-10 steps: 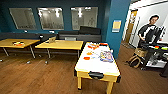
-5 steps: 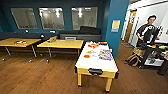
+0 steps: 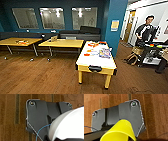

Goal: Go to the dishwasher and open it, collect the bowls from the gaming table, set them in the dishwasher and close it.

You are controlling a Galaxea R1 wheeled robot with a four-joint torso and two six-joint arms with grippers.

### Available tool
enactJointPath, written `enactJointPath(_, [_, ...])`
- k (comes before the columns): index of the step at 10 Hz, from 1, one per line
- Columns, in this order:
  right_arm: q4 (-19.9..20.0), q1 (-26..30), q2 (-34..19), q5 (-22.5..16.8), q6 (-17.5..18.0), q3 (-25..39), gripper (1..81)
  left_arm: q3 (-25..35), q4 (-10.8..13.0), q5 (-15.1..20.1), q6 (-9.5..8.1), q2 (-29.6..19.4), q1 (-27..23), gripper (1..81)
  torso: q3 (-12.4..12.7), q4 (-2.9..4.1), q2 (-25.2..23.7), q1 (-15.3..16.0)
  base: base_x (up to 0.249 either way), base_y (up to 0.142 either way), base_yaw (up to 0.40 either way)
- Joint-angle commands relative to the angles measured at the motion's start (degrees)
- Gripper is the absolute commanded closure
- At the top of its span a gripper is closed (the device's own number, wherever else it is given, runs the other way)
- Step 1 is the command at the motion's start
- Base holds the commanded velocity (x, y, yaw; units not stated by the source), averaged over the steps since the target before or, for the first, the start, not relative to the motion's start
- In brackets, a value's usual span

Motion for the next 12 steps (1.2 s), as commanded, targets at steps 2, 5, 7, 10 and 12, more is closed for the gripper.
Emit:
enactJointPath(2, [-1.1, 2.5, -1.0, -2.3, -0.2, -0.1, 81.1, 0.1, 0.6, 1.3, 0.03, -1.4, -1.8, 81.1, 0.0, 0.00, 0.0, 0.0, -0.108, 0.000, 0.000])
enactJointPath(5, [-1.2, 2.5, -1.0, -2.3, -0.2, -0.2, 81.1, 0.1, 0.2, 1.1, 0.03, -1.5, -1.4, 81.1, 0.0, 0.00, 0.0, -0.1, 0.000, 0.000, 0.000])
enactJointPath(7, [-1.2, 2.5, -0.9, -2.3, -0.2, -0.2, 81.1, 0.1, 0.0, 0.5, -0.06, -1.7, -1.4, 81.1, 0.0, 0.00, 0.0, -0.1, 0.000, 0.000, 0.000])
enactJointPath(10, [-1.2, 2.5, -0.9, -2.3, -0.2, -0.2, 81.1, 0.1, 0.3, 0.4, 0.03, -1.7, -1.3, 81.1, 0.0, 0.00, 0.0, -0.1, 0.000, 0.000, 0.000])
enactJointPath(12, [-1.1, 2.6, -0.9, -2.4, -0.1, -0.3, 81.1, 0.1, 0.5, -0.6, 0.02, -1.6, -1.2, 81.1, 0.0, 0.00, 0.0, -0.1, 0.000, 0.000, -0.049])
